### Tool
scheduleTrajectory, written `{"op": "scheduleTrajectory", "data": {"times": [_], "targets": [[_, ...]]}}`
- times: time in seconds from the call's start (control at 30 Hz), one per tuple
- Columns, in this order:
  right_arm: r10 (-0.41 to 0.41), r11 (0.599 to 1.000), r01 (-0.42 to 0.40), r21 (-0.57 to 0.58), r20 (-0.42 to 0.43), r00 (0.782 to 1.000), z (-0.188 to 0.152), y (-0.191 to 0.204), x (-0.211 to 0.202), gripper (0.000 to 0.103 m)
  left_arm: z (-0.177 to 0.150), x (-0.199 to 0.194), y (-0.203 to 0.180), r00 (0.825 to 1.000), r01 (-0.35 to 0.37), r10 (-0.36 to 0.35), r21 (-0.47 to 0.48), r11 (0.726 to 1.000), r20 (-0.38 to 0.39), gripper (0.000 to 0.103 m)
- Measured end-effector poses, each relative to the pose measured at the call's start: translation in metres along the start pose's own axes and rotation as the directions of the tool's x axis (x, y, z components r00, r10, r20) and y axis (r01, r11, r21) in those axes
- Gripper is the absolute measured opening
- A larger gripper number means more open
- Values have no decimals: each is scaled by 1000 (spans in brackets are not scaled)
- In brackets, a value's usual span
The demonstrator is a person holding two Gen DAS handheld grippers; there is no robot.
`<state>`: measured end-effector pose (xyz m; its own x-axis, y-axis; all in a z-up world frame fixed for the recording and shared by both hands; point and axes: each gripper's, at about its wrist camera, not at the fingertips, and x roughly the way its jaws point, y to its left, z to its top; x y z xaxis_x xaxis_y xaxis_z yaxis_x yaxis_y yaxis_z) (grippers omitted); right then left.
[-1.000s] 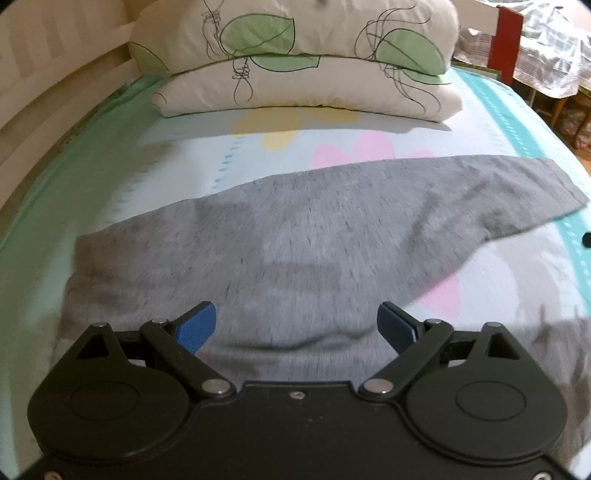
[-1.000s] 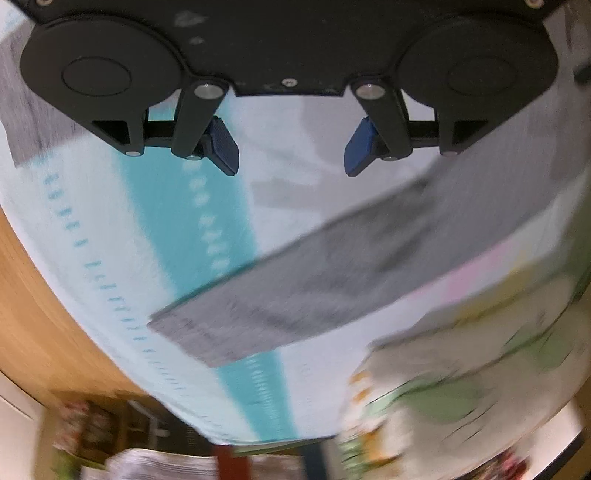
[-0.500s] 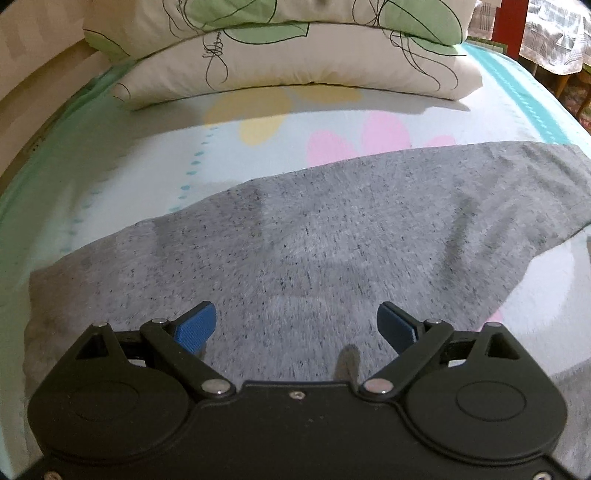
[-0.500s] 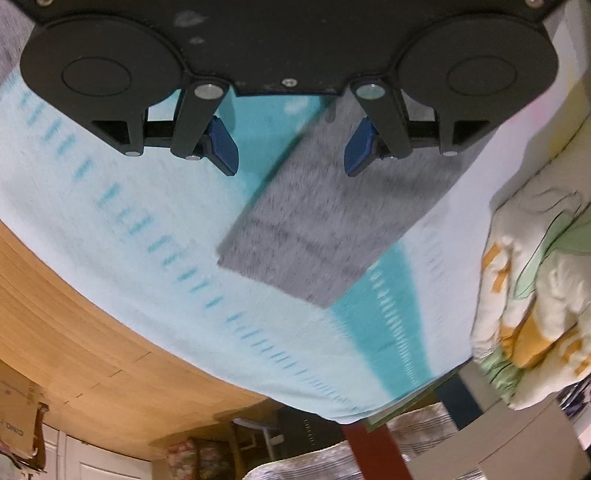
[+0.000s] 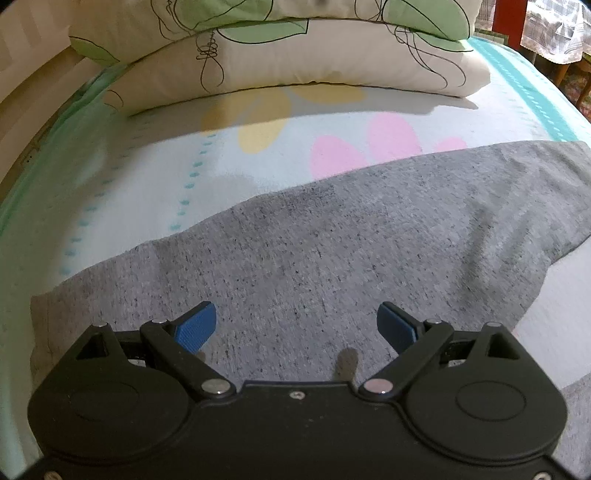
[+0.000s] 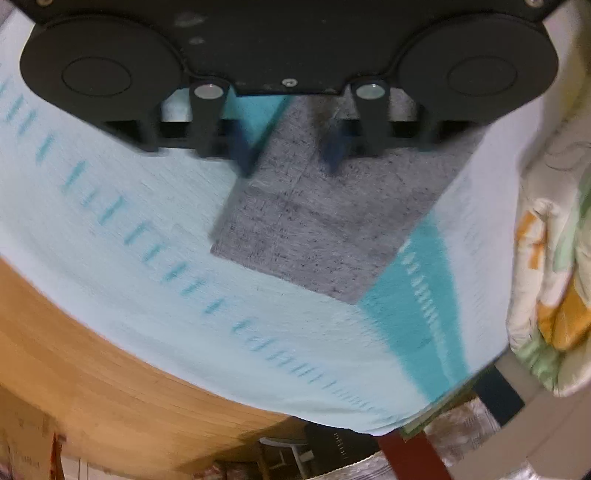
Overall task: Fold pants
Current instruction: 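Move the right gripper to the cuff of the upper pant leg, then close the right gripper on the pant leg cuff while the left gripper approaches the waistband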
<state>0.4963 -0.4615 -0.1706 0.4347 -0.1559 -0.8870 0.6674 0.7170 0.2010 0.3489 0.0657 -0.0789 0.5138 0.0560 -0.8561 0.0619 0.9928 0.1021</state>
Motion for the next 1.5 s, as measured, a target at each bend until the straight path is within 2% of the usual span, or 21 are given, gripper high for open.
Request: {"op": "scheduleTrajectory", "data": {"times": [0.07,0.17,0.2,0.47,0.5,0.53,0.57,0.6,0.63,0.73,0.83,0.93,1.0,1.1,1.2,1.3,1.37,1.4,1.43,1.47,1.5], "targets": [[-2,999,2,-32,10,1000,2,2,-1,3,4,2,4,1000,-2,2,-7,1000,-6,94],[6,997,1,-81,92,996,4,4,-10,2,12,1,13,1000,-5,5,-43,999,3,94],[-5,994,18,-108,121,993,5,6,-12,2,14,1,16,1000,-11,12,-53,999,4,94],[-88,965,131,-225,189,978,-7,16,9,3,20,19,39,998,-37,33,-95,995,-50,94],[-115,960,165,-228,217,969,-9,20,7,8,21,20,43,998,-42,37,-100,994,-53,94],[-144,958,196,-208,240,960,-10,21,5,22,23,21,49,998,-49,44,-111,993,-52,94],[-179,957,231,-173,275,945,-10,24,-2,29,24,21,54,998,-55,50,-120,991,-46,94],[-189,961,244,-133,329,925,-11,28,-14,38,26,22,60,998,-64,60,-134,989,-38,94],[-162,970,217,-110,374,913,-11,31,-23,45,29,23,68,997,-82,78,-153,985,-29,94],[-43,992,84,-93,379,924,-6,48,-33,43,34,30,89,994,-112,109,-208,972,-22,94],[-7,996,38,-80,353,936,-14,69,-20,44,36,36,109,989,-146,146,-261,954,-18,94],[-11,997,31,-64,304,952,-31,87,3,44,33,39,123,983,-174,183,-294,940,1,94],[-18,998,35,-53,295,955,-45,100,13,44,29,43,128,979,-196,205,-290,937,2,94],[-30,994,58,-94,275,961,-62,122,21,44,21,52,134,978,-207,207,-284,936,-29,94],[-92,981,138,-135,304,948,-72,138,26,46,15,54,138,979,-202,197,-280,938,-46,94],[-108,982,151,-117,309,945,-72,139,26,47,12,52,143,979,-204,200,-283,937,-44,94],[-109,982,153,-112,326,939,-76,137,26,46,10,51,147,980,-199,194,-299,933,-45,94],[-110,978,162,-128,340,934,-78,138,26,40,9,50,147,980,-198,193,-305,931,-48,94],[-103,974,166,-152,353,930,-81,139,26,17,9,49,149,980,-199,194,-309,930,-46,94],[-88,971,160,-176,359,929,-84,141,26,5,7,48,149,980,-200,196,-310,930,-43,94],[-83,966,163,-200,358,930,-87,142,25,3,6,46,150,979,-203,200,-309,929,-40,94]]}}
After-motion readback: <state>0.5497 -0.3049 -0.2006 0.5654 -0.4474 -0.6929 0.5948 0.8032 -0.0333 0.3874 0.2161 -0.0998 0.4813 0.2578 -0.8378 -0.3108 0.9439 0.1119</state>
